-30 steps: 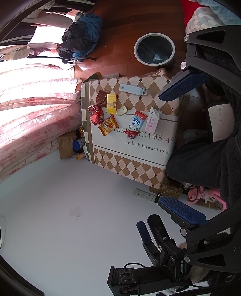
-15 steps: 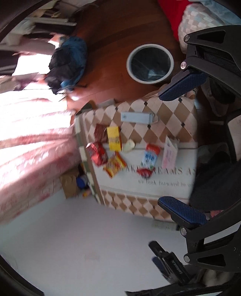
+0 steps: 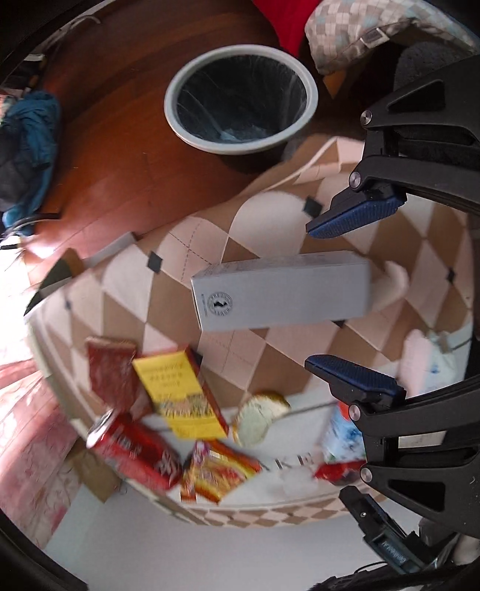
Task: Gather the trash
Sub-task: 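Grasp the red snack bag with the left tool while the right grasps the white box, then carry both items to the white bin and open both tools to drop them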
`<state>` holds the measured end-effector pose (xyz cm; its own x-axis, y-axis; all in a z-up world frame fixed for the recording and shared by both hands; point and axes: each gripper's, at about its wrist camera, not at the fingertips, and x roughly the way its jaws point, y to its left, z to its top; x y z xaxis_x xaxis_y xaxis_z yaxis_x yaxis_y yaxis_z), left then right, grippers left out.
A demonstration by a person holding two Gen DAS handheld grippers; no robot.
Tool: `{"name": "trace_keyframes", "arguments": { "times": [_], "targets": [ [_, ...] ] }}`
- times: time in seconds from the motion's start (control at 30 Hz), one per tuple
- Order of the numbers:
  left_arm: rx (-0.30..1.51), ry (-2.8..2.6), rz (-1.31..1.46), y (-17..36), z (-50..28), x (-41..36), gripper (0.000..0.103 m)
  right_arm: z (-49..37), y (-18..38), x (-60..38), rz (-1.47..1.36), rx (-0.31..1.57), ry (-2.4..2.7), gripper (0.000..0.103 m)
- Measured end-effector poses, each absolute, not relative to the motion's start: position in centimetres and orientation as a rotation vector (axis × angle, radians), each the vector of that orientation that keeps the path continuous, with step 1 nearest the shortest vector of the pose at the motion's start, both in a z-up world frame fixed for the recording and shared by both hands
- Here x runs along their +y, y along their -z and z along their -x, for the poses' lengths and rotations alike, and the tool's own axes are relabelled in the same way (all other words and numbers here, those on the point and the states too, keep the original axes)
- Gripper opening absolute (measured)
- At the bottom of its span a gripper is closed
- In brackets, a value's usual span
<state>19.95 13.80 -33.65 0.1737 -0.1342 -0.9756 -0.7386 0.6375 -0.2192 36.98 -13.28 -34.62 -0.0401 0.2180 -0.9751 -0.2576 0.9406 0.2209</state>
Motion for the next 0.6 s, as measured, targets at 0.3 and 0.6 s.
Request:
{"name": "trace_keyframes", "arguments": {
  "times": [0.3,0.6],
  "targets": [
    [1.343,-0.534,0.732,33.9,-20.6,14.2,0.018,-37.0,36.9,-11.0,0.133,1.547,-0.401,0.04],
    [1.242,-0.65,0.413,27.7,-17.6,12.6,0.017,-33.8,33.7,-10.2,0.19,1.466,-0.495,0.038]
  ]
}}
